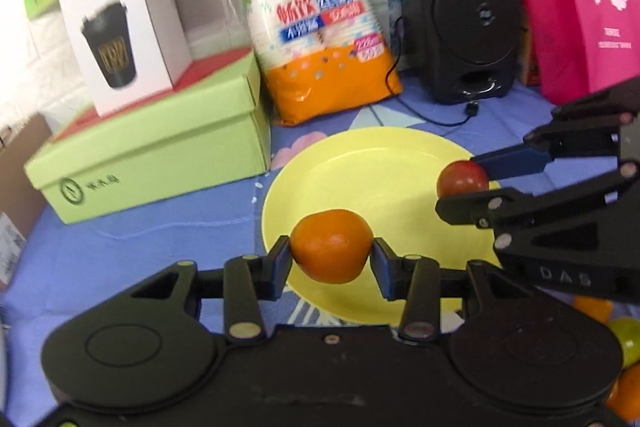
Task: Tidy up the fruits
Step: 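Carry both fruits onto the yellow plate and open both tools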
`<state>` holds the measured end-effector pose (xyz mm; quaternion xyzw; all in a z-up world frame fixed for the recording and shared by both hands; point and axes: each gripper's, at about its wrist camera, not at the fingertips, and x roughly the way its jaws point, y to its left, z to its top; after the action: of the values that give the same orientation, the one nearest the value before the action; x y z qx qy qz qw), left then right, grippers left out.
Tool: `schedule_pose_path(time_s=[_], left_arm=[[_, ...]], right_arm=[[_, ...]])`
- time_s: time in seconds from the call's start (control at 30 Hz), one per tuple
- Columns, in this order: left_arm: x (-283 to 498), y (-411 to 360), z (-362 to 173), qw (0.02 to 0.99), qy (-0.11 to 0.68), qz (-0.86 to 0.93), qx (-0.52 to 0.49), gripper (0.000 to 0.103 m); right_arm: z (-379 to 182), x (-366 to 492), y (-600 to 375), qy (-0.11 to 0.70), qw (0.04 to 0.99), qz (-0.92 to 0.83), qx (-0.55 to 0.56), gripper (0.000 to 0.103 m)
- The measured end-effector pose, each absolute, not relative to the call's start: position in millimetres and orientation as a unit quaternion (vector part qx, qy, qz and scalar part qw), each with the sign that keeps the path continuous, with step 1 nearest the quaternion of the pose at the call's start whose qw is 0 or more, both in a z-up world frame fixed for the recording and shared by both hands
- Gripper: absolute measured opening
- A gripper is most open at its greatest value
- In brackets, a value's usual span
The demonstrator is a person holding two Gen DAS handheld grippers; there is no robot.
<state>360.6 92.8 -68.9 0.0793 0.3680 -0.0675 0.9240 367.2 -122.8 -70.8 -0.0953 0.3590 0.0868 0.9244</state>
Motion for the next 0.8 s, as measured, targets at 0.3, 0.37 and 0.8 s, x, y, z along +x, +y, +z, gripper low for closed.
schedule_pose_path(time_s=[0.3,0.37,0.8], left_arm=[[366.5,95.6,-81.4,0.925,0.368,-0.043,0.087,0.072],[357.2,98.0,-74.4,0.93,0.354,-0.032,0.091,0.089],[230.3,76.2,-27.7,0.949,0.291,-0.07,0.101,0.094]], right_arm=[[-91.6,382.9,-136.2,0.381,0.919,0.066,-0.078,0.047],[-86.7,378.0,-141.2,0.373,0.923,0.064,-0.073,0.053],[-28.2,240.5,-156.1,0.277,0.956,0.074,-0.059,0.063]])
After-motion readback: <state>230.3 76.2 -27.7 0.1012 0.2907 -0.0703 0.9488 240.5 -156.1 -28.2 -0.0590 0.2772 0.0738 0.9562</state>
